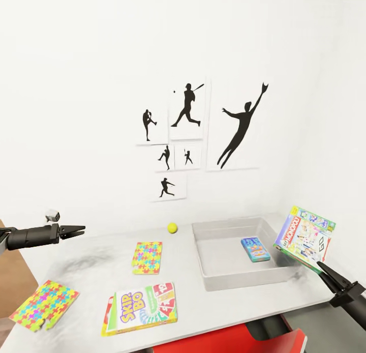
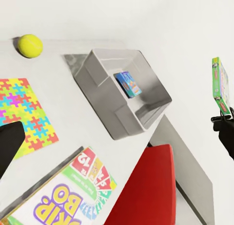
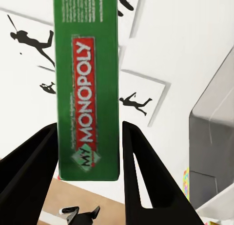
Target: Put all the toys in the child's room - the three board games (two on the bed and one on the table), the two jigsaw puzzles on the table, and the tennis ball on the table - inside the toy box on the table in the child's room.
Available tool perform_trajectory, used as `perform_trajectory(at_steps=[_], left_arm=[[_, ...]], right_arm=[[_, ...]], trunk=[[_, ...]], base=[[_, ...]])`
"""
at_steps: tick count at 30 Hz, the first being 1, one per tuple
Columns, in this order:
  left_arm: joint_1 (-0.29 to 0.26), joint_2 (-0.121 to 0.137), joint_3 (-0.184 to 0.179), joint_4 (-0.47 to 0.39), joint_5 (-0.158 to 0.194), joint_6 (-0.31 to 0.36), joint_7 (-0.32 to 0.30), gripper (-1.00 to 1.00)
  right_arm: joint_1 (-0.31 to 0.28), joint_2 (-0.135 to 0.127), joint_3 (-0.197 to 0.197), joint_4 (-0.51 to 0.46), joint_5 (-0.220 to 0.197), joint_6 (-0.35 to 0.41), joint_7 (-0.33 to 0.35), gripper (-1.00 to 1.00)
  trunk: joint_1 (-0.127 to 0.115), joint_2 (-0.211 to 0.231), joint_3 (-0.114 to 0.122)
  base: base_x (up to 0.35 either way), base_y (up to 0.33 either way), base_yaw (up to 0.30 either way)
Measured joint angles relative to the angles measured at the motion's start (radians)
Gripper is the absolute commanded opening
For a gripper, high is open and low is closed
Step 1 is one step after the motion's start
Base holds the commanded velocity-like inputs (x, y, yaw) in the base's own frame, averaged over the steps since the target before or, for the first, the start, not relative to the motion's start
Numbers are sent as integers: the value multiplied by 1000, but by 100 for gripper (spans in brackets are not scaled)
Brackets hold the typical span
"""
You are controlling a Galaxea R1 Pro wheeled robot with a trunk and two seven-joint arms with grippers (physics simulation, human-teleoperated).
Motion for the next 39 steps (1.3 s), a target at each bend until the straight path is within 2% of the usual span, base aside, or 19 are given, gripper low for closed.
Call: perform_trajectory(at_steps=[15,18,22,24,25,26,27,28,29,30,31,33,34,35,36,39], left_arm=[[0,0,0,0,0,0,0,100],[0,0,0,0,0,0,0,100],[0,-1,1,0,1,0,0,100],[0,-6,1,0,1,0,0,100],[0,-6,1,0,1,0,0,100],[0,-8,1,-1,1,0,0,100],[0,-8,1,-1,1,0,0,100],[0,-8,2,-1,1,0,0,100],[0,-7,1,-1,1,0,0,100],[0,-6,2,-1,1,0,0,100],[0,-6,1,-1,1,0,0,100],[0,-5,1,-1,1,0,0,100],[0,-4,2,-1,1,0,0,100],[0,-4,1,-1,1,0,0,100],[0,-4,2,-1,1,0,0,100],[0,-3,1,-1,1,0,0,100]], right_arm=[[0,0,6,-11,8,8,-22,-100],[0,2,22,-19,39,16,-74,-100],[-7,-2,51,-48,48,65,-141,-100],[-57,-10,77,-80,56,84,-209,-100],[-78,-13,87,-86,41,89,-229,-100],[-118,-17,111,-92,60,84,-267,-100],[-142,-19,128,-94,43,89,-286,-100],[-181,-21,164,-95,54,87,-320,-100],[-204,-23,186,-95,43,89,-336,-100],[-245,-24,226,-90,57,86,-365,-100],[-270,-24,248,-85,43,88,-380,-100],[-315,-24,289,-67,52,87,-406,-100],[-381,-23,341,-22,74,80,-441,-100],[-410,-22,363,-2,42,88,-453,-100],[-462,-19,398,48,53,86,-479,-100],[-566,-13,467,157,51,87,-542,-100]], trunk=[[0,0,0],[0,0,0],[0,0,0],[0,0,0],[0,0,0],[0,0,0],[0,0,0],[0,0,0],[0,0,0],[0,0,0],[0,0,0],[0,0,0],[0,0,0],[0,0,0],[0,0,0],[0,0,0]], base=[[2,0,0],[0,0,0],[0,0,0],[0,0,0],[0,0,0],[0,0,0],[0,0,0],[0,0,0],[0,0,0],[0,0,0],[0,0,0],[0,0,0],[0,0,0],[0,0,0],[0,0,0],[0,0,0]])
